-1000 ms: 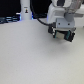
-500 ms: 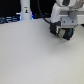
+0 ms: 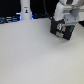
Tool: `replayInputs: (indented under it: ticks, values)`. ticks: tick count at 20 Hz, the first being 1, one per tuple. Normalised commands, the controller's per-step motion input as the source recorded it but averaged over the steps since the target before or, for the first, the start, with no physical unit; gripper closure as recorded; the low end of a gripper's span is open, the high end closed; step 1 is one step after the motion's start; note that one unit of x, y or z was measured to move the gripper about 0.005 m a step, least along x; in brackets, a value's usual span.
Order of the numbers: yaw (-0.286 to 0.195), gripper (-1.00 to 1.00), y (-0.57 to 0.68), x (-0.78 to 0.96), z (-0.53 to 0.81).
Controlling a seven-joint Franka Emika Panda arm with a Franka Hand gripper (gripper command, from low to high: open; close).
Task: Open the kcup holder, insert the kcup into the holder, and close the kcup holder
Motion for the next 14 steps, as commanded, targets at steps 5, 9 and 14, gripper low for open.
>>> replayInputs:
  ticks: [5,9,14]
  values:
    - [0.088,-1.00,0.41,-0.64,0.07]
    - [0.024,-1.00,0.20,-0.03,0.70]
    - [0.004,-1.00,0.05,0.34,0.92]
